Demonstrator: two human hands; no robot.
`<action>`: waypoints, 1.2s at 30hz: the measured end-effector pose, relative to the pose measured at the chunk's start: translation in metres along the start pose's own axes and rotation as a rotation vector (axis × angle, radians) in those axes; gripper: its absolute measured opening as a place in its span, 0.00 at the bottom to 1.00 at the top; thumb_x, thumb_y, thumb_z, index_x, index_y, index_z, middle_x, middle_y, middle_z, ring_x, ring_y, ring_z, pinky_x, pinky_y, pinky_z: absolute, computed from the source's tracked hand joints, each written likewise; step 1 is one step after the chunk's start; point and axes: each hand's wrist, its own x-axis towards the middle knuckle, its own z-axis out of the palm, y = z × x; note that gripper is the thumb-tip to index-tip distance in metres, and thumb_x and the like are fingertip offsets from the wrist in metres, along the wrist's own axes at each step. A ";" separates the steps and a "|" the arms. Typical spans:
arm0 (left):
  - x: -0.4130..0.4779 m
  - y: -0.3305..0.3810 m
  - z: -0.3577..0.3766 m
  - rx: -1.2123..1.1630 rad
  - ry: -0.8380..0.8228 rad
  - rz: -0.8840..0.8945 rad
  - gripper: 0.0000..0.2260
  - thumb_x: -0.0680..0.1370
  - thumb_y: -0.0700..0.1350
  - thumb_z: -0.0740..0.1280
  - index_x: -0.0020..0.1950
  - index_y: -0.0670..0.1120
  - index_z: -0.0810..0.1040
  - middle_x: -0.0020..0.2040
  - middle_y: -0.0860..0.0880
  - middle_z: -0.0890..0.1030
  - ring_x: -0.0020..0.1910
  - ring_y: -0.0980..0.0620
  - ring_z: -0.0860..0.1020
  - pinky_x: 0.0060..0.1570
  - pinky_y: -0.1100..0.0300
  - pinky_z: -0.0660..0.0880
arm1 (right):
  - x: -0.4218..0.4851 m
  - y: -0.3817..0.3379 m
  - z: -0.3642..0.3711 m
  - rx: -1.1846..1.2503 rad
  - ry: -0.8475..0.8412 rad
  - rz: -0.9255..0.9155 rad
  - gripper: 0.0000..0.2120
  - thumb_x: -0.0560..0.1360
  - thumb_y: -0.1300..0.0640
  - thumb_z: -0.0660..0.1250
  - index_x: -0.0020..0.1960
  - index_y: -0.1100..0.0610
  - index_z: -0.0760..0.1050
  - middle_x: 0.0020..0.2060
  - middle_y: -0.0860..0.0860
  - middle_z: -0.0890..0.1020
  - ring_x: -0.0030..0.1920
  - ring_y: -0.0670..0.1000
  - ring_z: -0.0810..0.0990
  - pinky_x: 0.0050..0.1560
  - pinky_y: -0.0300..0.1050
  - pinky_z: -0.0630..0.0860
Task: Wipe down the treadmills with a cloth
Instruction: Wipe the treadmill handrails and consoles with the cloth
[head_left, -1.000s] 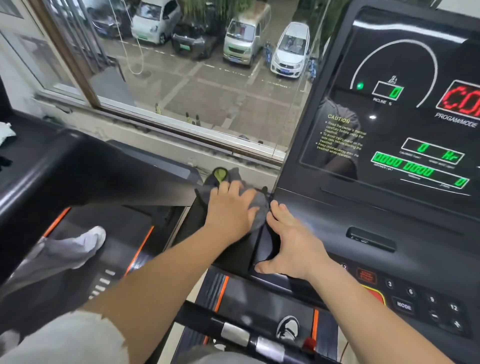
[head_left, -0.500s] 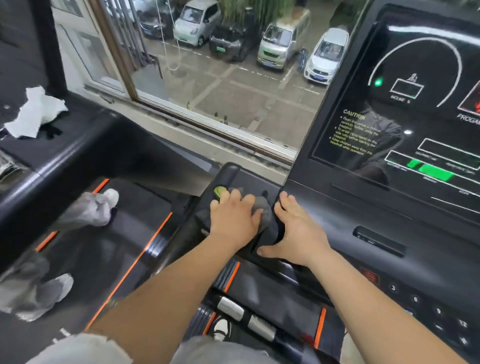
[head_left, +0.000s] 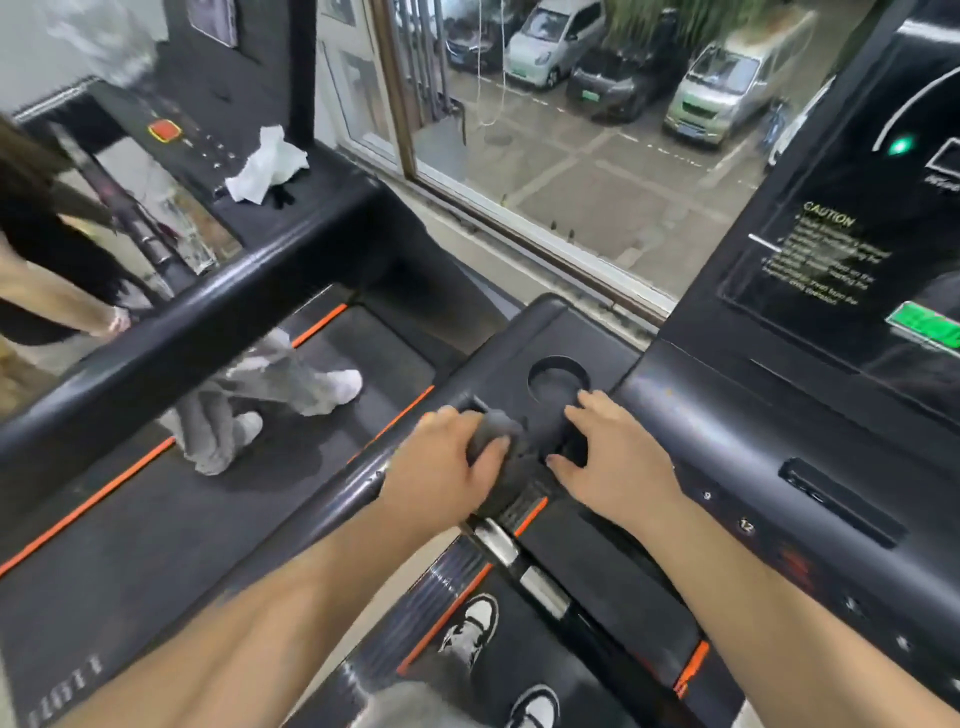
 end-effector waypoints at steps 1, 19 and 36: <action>-0.001 0.002 -0.004 -0.011 0.070 -0.032 0.19 0.79 0.63 0.57 0.52 0.52 0.78 0.46 0.49 0.76 0.51 0.47 0.75 0.49 0.51 0.74 | -0.001 -0.005 0.004 -0.005 -0.001 -0.024 0.27 0.76 0.43 0.70 0.70 0.56 0.74 0.74 0.52 0.70 0.75 0.54 0.66 0.71 0.49 0.67; 0.053 -0.047 0.003 0.196 -0.122 -0.077 0.31 0.80 0.66 0.57 0.81 0.57 0.58 0.71 0.46 0.71 0.62 0.39 0.77 0.58 0.47 0.76 | 0.079 -0.034 0.004 -0.074 -0.211 0.004 0.53 0.71 0.36 0.74 0.83 0.53 0.48 0.83 0.53 0.46 0.82 0.55 0.43 0.79 0.53 0.56; 0.062 -0.090 -0.012 0.117 -0.298 -0.134 0.28 0.80 0.68 0.50 0.76 0.55 0.61 0.65 0.45 0.76 0.61 0.39 0.79 0.56 0.44 0.78 | 0.105 -0.044 0.005 -0.141 -0.278 0.100 0.54 0.65 0.35 0.77 0.82 0.40 0.51 0.83 0.44 0.43 0.82 0.50 0.39 0.81 0.60 0.45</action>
